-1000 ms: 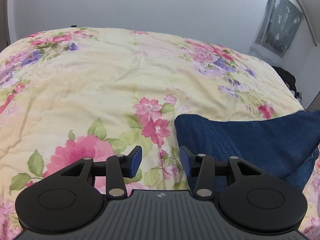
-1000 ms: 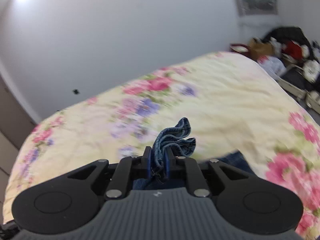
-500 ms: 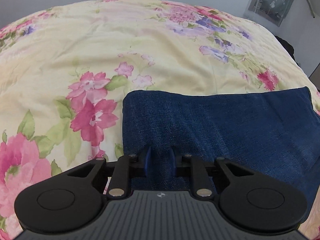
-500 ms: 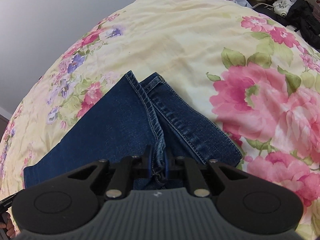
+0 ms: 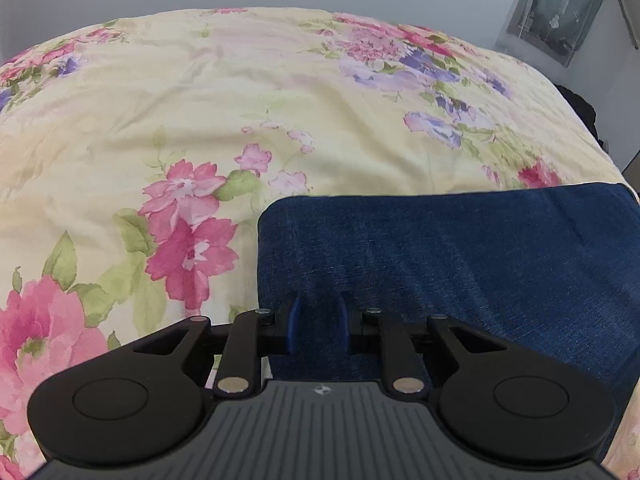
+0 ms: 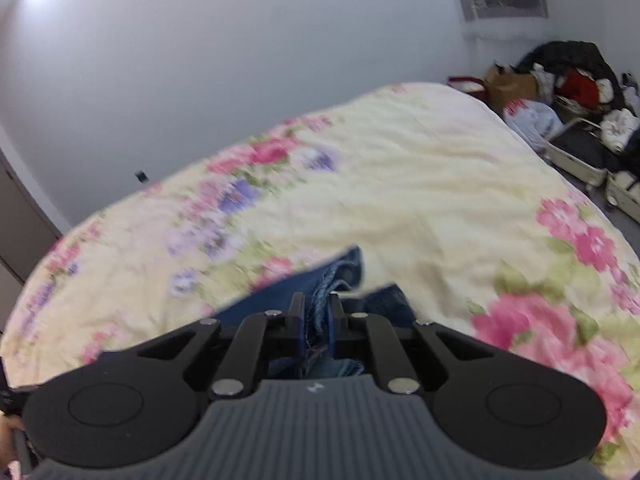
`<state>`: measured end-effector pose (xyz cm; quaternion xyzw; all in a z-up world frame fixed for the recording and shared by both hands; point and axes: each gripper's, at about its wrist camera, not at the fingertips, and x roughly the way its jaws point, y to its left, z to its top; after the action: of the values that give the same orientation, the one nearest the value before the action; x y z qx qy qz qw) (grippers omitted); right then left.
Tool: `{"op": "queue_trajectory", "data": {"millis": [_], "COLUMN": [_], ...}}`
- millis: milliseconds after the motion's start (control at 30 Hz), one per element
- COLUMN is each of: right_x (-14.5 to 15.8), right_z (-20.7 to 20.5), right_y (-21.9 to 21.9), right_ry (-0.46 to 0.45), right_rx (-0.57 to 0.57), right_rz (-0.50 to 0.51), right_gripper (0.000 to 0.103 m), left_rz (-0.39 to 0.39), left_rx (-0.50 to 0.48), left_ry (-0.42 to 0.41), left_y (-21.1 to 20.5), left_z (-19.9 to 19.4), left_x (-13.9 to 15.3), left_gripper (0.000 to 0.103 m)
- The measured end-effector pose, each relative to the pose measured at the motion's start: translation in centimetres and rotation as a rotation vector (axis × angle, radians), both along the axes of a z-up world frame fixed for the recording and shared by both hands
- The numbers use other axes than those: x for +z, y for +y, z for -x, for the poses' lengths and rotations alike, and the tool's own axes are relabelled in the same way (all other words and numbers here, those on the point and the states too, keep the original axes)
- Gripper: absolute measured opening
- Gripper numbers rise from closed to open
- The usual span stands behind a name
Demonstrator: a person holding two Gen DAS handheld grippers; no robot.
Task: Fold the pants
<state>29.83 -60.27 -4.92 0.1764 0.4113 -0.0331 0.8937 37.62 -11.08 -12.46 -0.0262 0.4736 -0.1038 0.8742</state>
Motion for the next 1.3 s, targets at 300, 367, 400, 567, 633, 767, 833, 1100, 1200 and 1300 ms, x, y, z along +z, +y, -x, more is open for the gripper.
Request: {"op": "queue_trajectory", "data": {"millis": [300,367,400,567,633,767,833,1100,1200,1300], "right_x": [-6.1,-5.4,-5.4,-6.3,-7.1,-8.4,-8.9,-9.7,-10.1,-10.0], "right_z": [2.9,3.6,4.1,7.3,8.0,8.2,7.8,7.2,7.1,7.3], "right_y": [-4.2,-4.5,-4.6,-4.3,-3.4,-2.4,-2.3,-2.7,-2.9,-3.2], "right_ry": [0.026,0.028,0.035,0.02,0.051,0.062,0.063,0.031,0.023,-0.006], "right_rx": [-0.147,-0.144,-0.149,-0.161,-0.145,-0.134,-0.156,-0.25,-0.291,-0.321], "right_rz": [-0.236,-0.247,-0.268,-0.34,-0.32,-0.302,-0.308,-0.41,-0.453,-0.515], "right_gripper": [0.022,0.035,0.035,0.035,0.035,0.026,0.026,0.026,0.024,0.024], "left_rz": [-0.018,0.004,0.005,0.025,0.008,0.0,0.003,0.002,0.011,0.017], "left_rx": [0.004,0.014,0.018,-0.015,-0.046,-0.056,-0.042,-0.011,-0.011,-0.024], "left_ry": [0.003,0.002,-0.003,-0.021,-0.021,-0.016,-0.009,0.016,0.017,0.013], "left_y": [0.9,1.4,1.5,2.1,2.3,3.2,3.8,4.4,4.2,3.7], "left_z": [0.4,0.6,0.7,2.2,3.1,4.5,5.0,5.4,5.4,5.4], "left_x": [0.1,0.2,0.2,1.6,2.2,3.3,3.4,2.4,2.4,2.5], "left_gripper": [0.022,0.022,0.022,0.022,0.022,0.022,0.022,0.022,0.022,0.022]}}
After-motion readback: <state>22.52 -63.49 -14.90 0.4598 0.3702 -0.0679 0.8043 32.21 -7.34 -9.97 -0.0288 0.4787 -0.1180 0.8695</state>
